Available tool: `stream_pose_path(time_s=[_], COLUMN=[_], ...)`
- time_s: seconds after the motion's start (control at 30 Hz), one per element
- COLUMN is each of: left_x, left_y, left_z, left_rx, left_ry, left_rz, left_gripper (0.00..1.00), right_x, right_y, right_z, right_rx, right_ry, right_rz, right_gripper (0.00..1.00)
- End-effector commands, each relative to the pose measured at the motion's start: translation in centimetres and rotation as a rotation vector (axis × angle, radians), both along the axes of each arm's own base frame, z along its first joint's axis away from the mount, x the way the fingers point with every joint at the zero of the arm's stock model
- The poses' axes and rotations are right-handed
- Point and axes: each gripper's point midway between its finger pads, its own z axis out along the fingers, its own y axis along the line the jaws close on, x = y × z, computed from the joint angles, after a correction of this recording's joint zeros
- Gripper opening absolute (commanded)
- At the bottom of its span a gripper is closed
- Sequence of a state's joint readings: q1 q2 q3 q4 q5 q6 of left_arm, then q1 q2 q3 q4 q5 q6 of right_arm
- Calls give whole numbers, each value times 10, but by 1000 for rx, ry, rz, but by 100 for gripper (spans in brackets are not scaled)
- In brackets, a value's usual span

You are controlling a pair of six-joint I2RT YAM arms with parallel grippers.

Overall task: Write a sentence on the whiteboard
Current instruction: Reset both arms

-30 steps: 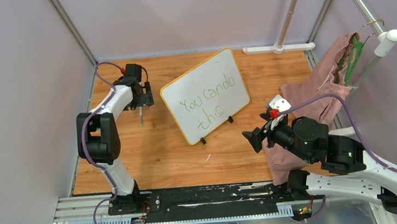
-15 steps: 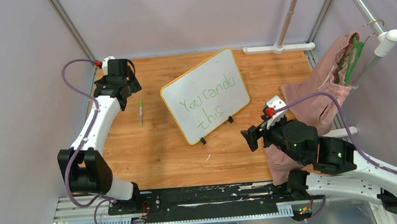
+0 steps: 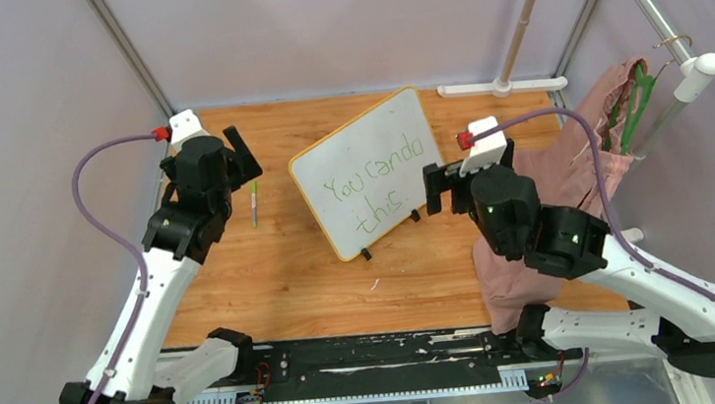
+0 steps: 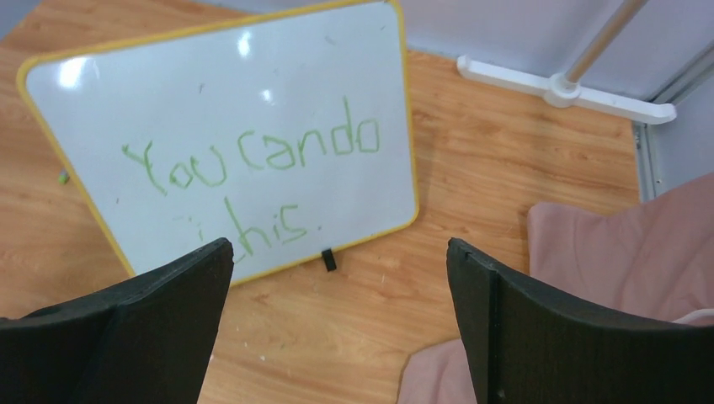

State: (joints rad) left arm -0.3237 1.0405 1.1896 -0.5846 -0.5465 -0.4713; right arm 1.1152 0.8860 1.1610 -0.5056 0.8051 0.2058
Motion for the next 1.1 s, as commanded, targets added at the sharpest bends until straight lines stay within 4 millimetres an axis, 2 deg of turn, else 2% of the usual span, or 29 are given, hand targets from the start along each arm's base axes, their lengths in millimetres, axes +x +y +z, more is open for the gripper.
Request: stream_pose_path(time_s=[0.0,0.17,0.33,0.4,0.47,0.57,0.67,0.8,0.9,1.0,1.07], left_x=[-17,-31,-49,-54,-58,-63,-62,-78,-85,-84,-84], left_y=[-6,-19,-22,-35,-52,-84,-93,-112,-105,-91,-82], left_z=[13,17,32,49,77,116,133,143,143,131,128], left_rx=[6,-19,-266,-358,-374,-282,-229,-117,-43,7,20], left_ry=[-60,-38,-145,-175,-198,-220,-259,-365,-405,-355,-342], left_rz=[-10,-31,24,-37,-158,-418,-502,-715,-731,-673,-628], left_gripper=[100,100,100,100,100,100,100,100,100,100,100], right_x=[24,52,63,65,63,50,30,11,3,-3,-6], right_y=[-13,-21,-22,-26,-36,-57,-77,-107,-119,-120,-112], right_z=[33,45,68,87,113,154,174,176,163,151,141], right_rx=[68,125,116,108,116,191,251,190,156,145,124], right_ry=[-22,16,-20,-55,-112,-231,-323,-363,-366,-368,-370], right_rz=[-63,-138,-172,-186,-209,-227,-216,-246,-258,-228,-160], right_gripper=[100,100,99,98,98,96,94,94,94,95,96])
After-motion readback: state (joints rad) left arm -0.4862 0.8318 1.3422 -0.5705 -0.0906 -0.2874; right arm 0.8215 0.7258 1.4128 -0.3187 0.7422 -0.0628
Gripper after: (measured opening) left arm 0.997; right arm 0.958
